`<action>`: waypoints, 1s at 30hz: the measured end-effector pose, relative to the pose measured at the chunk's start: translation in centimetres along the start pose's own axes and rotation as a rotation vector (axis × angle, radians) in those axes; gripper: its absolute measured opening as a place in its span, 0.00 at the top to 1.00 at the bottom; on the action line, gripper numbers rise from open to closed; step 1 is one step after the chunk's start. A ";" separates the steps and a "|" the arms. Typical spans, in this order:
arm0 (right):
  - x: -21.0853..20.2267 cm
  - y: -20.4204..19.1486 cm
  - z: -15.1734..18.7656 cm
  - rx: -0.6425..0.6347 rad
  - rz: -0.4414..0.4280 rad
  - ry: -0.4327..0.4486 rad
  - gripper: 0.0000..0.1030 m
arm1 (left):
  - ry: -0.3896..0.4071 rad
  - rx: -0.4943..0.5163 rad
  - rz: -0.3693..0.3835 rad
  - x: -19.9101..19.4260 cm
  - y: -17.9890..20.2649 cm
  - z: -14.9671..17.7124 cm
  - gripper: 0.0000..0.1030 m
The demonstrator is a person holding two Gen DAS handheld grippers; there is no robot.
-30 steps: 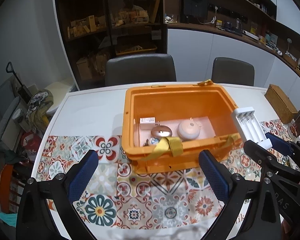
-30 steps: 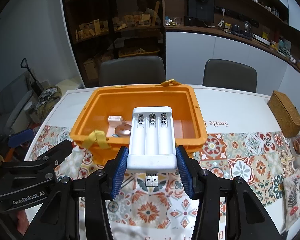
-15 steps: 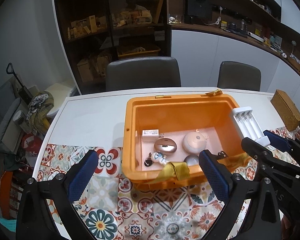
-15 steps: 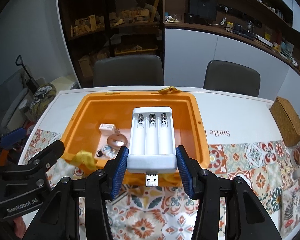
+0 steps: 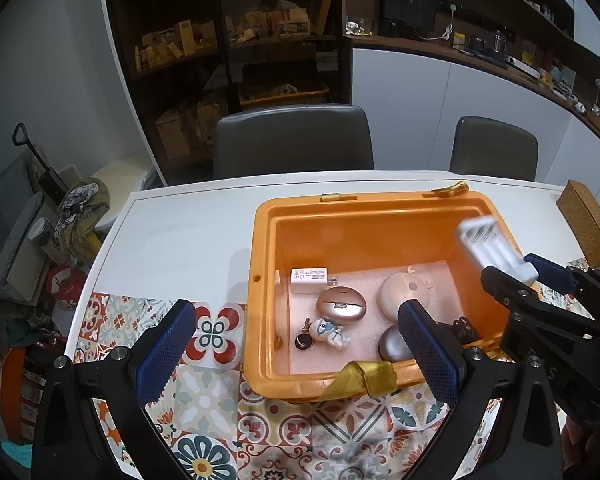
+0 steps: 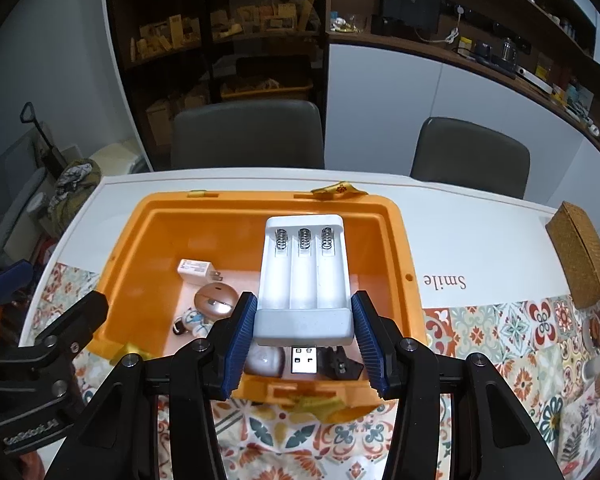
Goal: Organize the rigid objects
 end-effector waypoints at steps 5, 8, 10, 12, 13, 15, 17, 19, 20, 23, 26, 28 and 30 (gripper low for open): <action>1.4 0.2 -0.1 0.008 0.021 -0.012 0.53 | -0.014 0.000 -0.002 0.7 0.0 0.2 0.00; 1.8 0.3 0.0 0.022 0.030 -0.028 0.41 | -0.020 -0.007 -0.001 0.8 -0.3 0.3 0.00; 1.9 0.5 0.2 0.031 0.032 -0.034 0.41 | -0.021 -0.010 -0.001 0.7 -0.4 0.4 0.00; 1.6 0.7 0.5 0.040 0.035 -0.041 0.41 | -0.021 -0.011 0.002 0.5 -0.5 0.6 0.00; 1.5 0.7 0.4 0.039 0.033 -0.040 0.41 | -0.021 -0.011 0.004 0.3 -0.5 0.7 0.00; 0.9 0.7 0.7 0.040 0.036 -0.038 0.41 | -0.022 -0.011 0.007 0.0 -0.4 0.9 0.00; 0.0 0.6 1.1 0.037 0.036 -0.035 0.41 | -0.021 -0.012 0.011 -0.6 -0.4 1.2 0.00; -0.9 0.7 1.4 0.036 0.037 -0.029 0.39 | -0.016 -0.015 0.014 -1.4 -0.4 1.5 0.00; -1.4 0.8 1.6 0.039 0.037 -0.026 0.36 | -0.014 -0.015 0.017 -1.7 -0.4 1.7 0.00; -3.0 1.0 2.3 0.048 0.037 -0.013 0.33 | -0.009 -0.011 0.018 -2.7 -0.3 2.3 0.00; -4.5 1.4 3.1 0.057 0.043 0.002 0.28 | -0.004 -0.007 0.018 -3.8 -0.2 2.9 0.00; -5.5 1.5 3.6 0.059 0.049 0.012 0.27 | 0.003 -0.004 0.022 -4.7 -0.1 3.4 0.00; -6.5 1.6 4.1 0.055 0.049 0.022 0.27 | 0.012 -0.003 0.027 -5.5 0.1 3.9 0.00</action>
Point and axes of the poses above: each gripper's, at about its wrist camera, not at the fingertips, and x roughly the way its jaws point, y to its right, z to its underside, the point moved 8 cm from there along x, roughly the way its jaws point, and after that the axes turned 8 degrees about z, right-handed, at the moved point
